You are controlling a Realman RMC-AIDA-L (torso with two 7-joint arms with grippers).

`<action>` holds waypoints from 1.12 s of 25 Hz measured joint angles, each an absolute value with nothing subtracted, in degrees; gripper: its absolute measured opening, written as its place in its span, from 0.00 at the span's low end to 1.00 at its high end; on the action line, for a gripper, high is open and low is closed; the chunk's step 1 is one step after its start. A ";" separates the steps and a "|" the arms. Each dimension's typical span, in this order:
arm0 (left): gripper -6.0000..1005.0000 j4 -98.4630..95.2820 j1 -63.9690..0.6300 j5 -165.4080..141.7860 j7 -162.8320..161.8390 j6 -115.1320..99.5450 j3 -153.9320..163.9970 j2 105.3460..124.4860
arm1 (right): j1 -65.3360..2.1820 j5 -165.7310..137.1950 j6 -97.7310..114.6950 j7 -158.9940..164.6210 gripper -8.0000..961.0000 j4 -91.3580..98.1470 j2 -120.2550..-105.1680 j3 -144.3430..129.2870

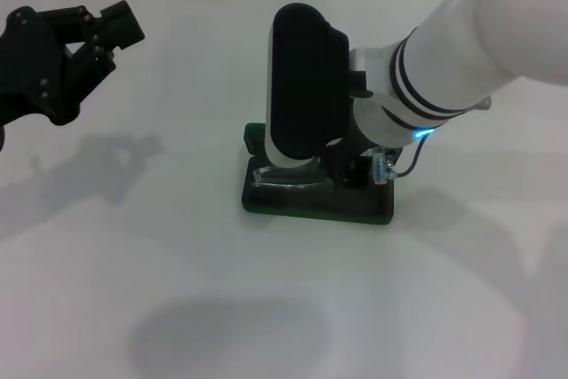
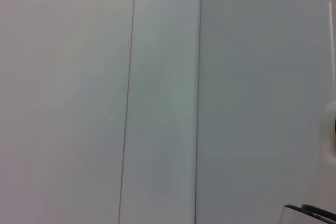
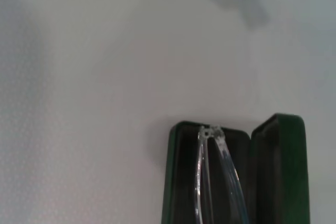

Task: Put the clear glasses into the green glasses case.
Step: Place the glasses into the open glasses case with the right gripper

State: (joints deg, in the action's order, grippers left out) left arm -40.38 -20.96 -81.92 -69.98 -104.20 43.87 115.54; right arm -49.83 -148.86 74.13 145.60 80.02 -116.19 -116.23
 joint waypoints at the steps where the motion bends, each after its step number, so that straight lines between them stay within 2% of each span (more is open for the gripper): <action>1: 0.09 -40.37 -20.98 -81.91 -69.97 -104.19 43.84 115.69 | -49.74 -148.82 73.76 145.60 0.07 80.00 -116.19 -116.33; 28: 0.09 -39.17 -21.01 -81.58 -69.34 -104.07 43.86 116.10 | -50.36 -149.38 72.04 156.45 0.07 78.95 -116.19 -118.68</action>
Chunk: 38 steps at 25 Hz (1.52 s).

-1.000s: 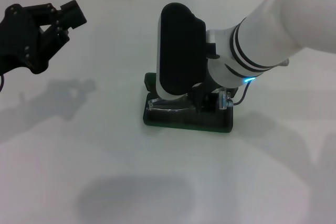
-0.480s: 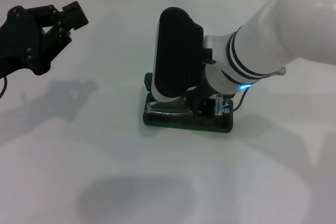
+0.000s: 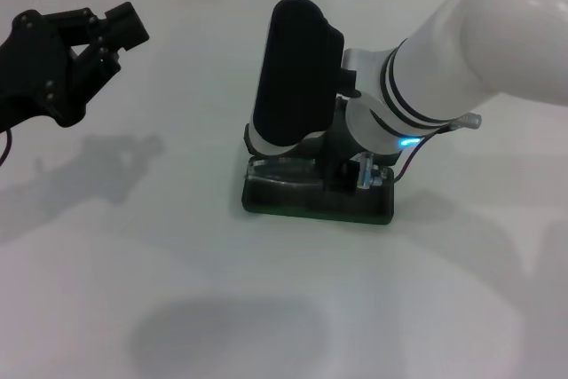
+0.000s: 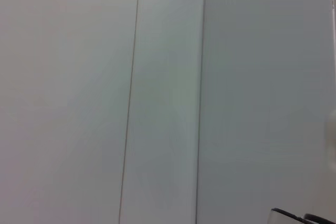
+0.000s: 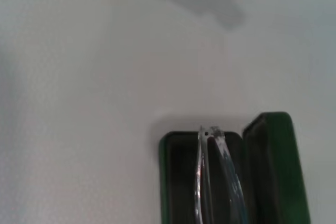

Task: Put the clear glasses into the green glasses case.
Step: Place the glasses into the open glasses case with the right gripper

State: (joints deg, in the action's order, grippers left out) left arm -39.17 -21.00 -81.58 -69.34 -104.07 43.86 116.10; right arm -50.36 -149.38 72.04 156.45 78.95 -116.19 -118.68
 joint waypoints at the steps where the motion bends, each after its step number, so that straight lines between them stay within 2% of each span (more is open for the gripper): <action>1: 0.09 -39.17 -21.01 -81.62 -69.34 -103.99 43.86 116.10 | -50.41 -149.80 72.10 157.00 0.07 78.91 -116.19 -118.71; 26: 0.10 -39.20 -20.82 -81.64 -69.34 -103.79 43.86 116.37 | -50.51 -151.80 71.83 159.01 0.07 78.16 -116.19 -119.62; 31: 0.10 -39.20 -20.75 -81.61 -69.22 -103.80 43.85 116.37 | -50.37 -152.09 71.38 158.98 0.09 78.08 -116.19 -120.23; 38: 0.10 -39.20 -20.74 -81.55 -69.19 -103.80 43.86 116.37 | -50.27 -152.66 71.01 159.00 0.17 79.01 -116.19 -120.68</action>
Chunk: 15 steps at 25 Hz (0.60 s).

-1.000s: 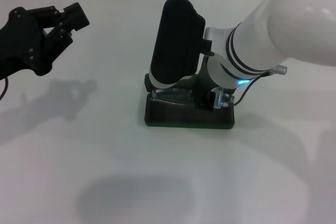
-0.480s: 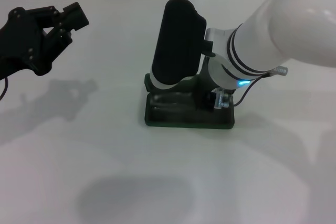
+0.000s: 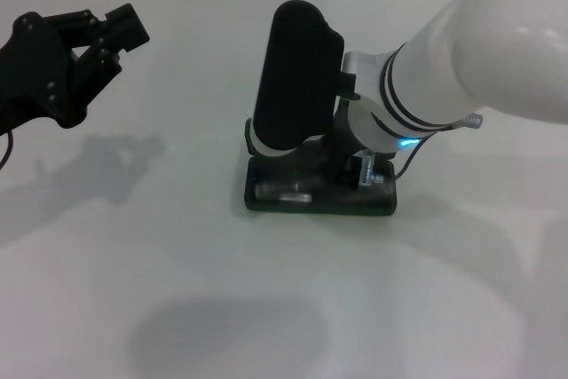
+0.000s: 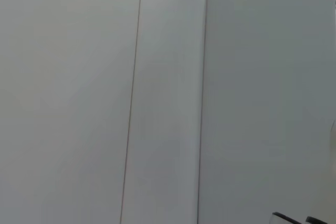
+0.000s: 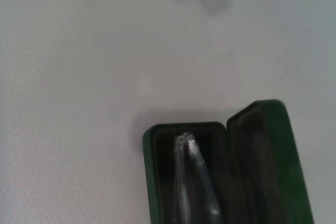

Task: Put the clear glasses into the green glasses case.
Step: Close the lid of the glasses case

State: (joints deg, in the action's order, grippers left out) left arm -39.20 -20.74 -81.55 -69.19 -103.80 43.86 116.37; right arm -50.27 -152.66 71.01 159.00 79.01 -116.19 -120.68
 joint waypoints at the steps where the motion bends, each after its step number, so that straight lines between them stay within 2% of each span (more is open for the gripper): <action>1: 0.10 -39.20 -20.74 -81.55 -69.19 -103.80 43.86 116.37 | -50.24 -152.67 71.01 159.00 0.18 79.26 -116.19 -120.68; 6: 0.10 -39.20 -20.66 -81.48 -69.17 -103.80 43.85 116.37 | -49.62 -152.62 71.01 158.84 0.24 81.27 -116.19 -120.99; 7: 0.10 -39.20 -20.66 -81.48 -69.17 -103.80 43.85 116.37 | -49.05 -152.67 71.03 158.70 0.31 82.37 -116.19 -121.23; 15: 0.10 -39.20 -20.71 -81.47 -69.16 -103.74 43.66 116.37 | -45.17 -153.29 70.86 157.32 0.31 87.54 -116.19 -121.29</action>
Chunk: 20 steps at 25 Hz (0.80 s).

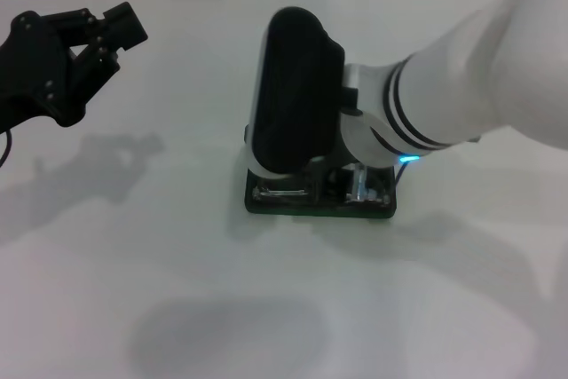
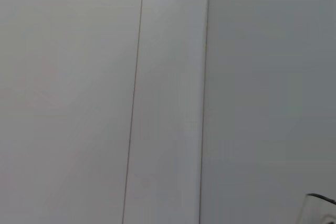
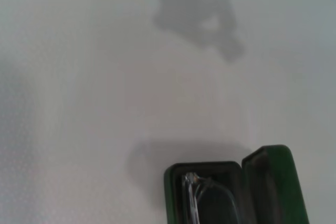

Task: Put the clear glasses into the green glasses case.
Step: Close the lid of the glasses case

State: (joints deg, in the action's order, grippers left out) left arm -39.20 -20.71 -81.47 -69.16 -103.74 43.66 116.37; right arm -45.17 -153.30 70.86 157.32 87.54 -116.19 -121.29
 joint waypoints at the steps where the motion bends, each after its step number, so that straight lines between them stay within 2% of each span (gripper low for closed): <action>1: 0.10 -39.20 -20.82 -81.47 -69.17 -103.74 43.66 116.36 | -44.38 -153.43 70.74 156.70 0.31 88.05 -116.19 -121.29; 15: 0.10 -40.42 -22.22 -80.20 -72.84 -103.62 43.20 114.65 | -32.46 -153.47 67.92 149.45 0.31 98.11 -116.06 -119.43; 20: 0.10 -40.43 -23.34 -82.64 -73.73 -103.23 43.15 114.54 | -25.10 -152.81 63.73 147.31 0.31 107.23 -115.82 -117.14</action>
State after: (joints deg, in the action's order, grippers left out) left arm -40.43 -23.34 -82.64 -73.73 -103.23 43.15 114.54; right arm -25.10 -152.81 63.73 147.32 107.23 -115.82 -117.14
